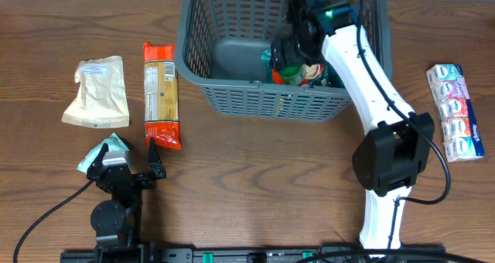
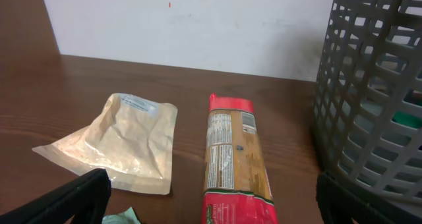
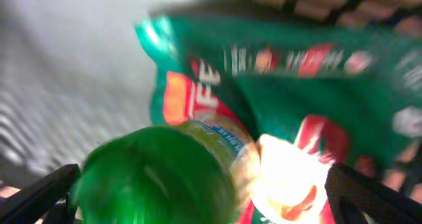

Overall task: Pack container
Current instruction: 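Lower the bottle into the basket and release it, then move the right gripper back toward the multicolour candy box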

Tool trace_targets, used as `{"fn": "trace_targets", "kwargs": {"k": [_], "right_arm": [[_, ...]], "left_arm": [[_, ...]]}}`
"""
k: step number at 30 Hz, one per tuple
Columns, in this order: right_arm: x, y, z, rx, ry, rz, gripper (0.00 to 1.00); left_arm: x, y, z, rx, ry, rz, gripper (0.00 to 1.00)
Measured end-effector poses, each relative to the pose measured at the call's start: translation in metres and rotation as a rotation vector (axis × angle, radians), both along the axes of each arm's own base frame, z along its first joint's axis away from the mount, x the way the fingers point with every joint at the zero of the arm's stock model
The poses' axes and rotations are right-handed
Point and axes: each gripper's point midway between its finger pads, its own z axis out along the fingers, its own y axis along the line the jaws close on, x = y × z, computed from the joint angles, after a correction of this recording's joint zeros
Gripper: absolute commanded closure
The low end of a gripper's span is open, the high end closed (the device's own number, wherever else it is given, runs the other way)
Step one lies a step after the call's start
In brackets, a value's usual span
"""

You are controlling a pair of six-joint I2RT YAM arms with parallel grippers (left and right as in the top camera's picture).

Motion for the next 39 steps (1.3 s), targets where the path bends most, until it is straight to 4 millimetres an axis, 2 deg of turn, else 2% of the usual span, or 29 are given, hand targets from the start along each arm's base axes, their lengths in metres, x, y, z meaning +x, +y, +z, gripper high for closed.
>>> {"fn": "trace_targets", "kwargs": {"k": [5, 8, 12, 15, 20, 23, 29, 33, 39], "right_arm": [[0.014, 0.005, 0.045, 0.039, -0.105, 0.001, 0.01], [0.013, 0.005, 0.074, 0.053, -0.145, 0.002, 0.01], [0.006, 0.000, 0.102, 0.047, -0.178, -0.006, 0.03], [0.005, -0.012, 0.121, 0.008, -0.217, -0.046, 0.03], [-0.006, -0.050, 0.151, -0.071, -0.262, -0.200, 0.02], [-0.017, -0.085, 0.170, -0.093, -0.279, -0.329, 0.01], [-0.046, -0.187, 0.201, -0.138, -0.305, -0.600, 0.01], [-0.069, -0.251, 0.199, -0.186, -0.257, -0.753, 0.01], [-0.099, -0.325, 0.194, -0.224, -0.209, -0.943, 0.01]], "left_arm": [[0.000, 0.000, 0.000, 0.000, 0.000, 0.000, 0.01], [0.000, 0.000, 0.000, 0.000, 0.000, 0.000, 0.01], [0.000, 0.000, 0.000, 0.000, 0.000, 0.000, 0.01], [0.000, 0.000, 0.000, 0.000, 0.000, 0.000, 0.01], [0.000, 0.000, 0.000, 0.000, 0.000, 0.000, 0.01], [0.000, 0.000, 0.000, 0.000, 0.000, 0.000, 0.02], [0.000, 0.000, 0.000, 0.000, 0.000, 0.000, 0.01], [0.000, 0.000, 0.000, 0.000, 0.000, 0.000, 0.01], [0.000, 0.000, 0.000, 0.000, 0.000, 0.000, 0.01]]}}
